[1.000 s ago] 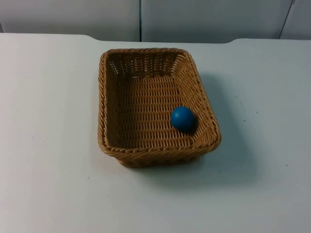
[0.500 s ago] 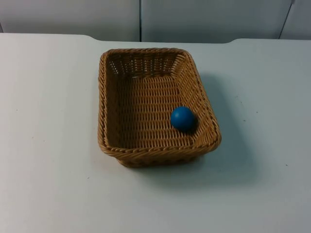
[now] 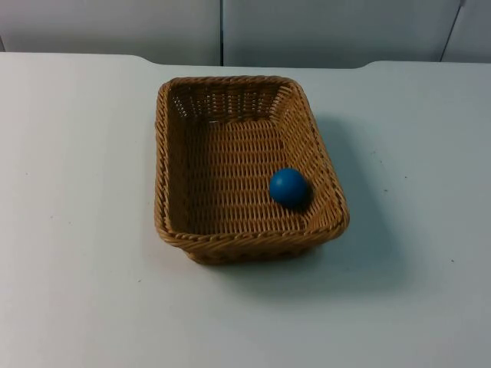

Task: Pick up the basket with the left hand and place the ball into the basket with the right hand.

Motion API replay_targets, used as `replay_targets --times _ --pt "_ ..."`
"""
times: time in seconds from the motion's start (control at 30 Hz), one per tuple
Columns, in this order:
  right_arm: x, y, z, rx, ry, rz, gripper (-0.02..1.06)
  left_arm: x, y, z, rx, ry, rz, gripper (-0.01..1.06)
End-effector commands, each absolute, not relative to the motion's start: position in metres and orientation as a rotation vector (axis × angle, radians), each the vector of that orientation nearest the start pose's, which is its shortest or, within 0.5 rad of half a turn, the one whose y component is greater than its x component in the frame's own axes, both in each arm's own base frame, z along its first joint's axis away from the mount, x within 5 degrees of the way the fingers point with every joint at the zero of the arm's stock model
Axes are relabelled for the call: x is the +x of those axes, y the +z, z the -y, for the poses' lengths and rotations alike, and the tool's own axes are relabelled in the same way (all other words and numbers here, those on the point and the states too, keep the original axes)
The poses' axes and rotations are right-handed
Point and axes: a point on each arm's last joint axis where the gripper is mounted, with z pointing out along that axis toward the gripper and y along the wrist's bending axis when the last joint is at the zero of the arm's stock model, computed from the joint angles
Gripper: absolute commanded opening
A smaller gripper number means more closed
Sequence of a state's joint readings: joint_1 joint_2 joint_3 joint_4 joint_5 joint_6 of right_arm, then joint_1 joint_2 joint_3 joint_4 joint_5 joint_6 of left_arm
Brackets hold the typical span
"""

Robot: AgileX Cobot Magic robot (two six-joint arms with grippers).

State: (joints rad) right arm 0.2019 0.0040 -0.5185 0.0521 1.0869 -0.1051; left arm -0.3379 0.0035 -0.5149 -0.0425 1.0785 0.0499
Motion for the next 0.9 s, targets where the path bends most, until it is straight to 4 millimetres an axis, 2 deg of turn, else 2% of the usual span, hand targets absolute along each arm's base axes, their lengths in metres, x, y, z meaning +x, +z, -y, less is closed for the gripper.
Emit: replay_targets --times 0.0,0.13,0.3,0.43,0.6,0.87 --pt "-0.008 0.2794 -0.0027 -0.32 0.127 -2.027 1.0 -0.0082 0.2797 0.0013 0.406 -0.244 -2.015 1.05" --pt "-0.008 0.2794 -0.0027 -0.32 0.127 -2.027 1.0 -0.0082 0.2797 0.0013 0.404 -0.242 -2.016 1.05" --pt "-0.0079 0.2794 -0.0035 -0.257 0.093 -2.035 1.0 -0.008 0.2797 0.0022 0.29 -0.173 -2.031 1.05" --pt "-0.0073 0.2794 -0.0046 -0.111 0.003 -2.047 1.0 -0.0075 0.2797 0.0034 0.138 -0.081 -2.043 1.05" --pt "-0.0069 0.2794 -0.0052 -0.024 -0.05 -2.05 1.0 -0.007 0.2797 0.0044 -0.008 0.009 -2.047 1.05" --pt "-0.0069 0.2794 -0.0052 -0.024 -0.05 -2.05 1.0 -0.0069 0.2797 0.0046 -0.033 0.024 -2.047 1.05"
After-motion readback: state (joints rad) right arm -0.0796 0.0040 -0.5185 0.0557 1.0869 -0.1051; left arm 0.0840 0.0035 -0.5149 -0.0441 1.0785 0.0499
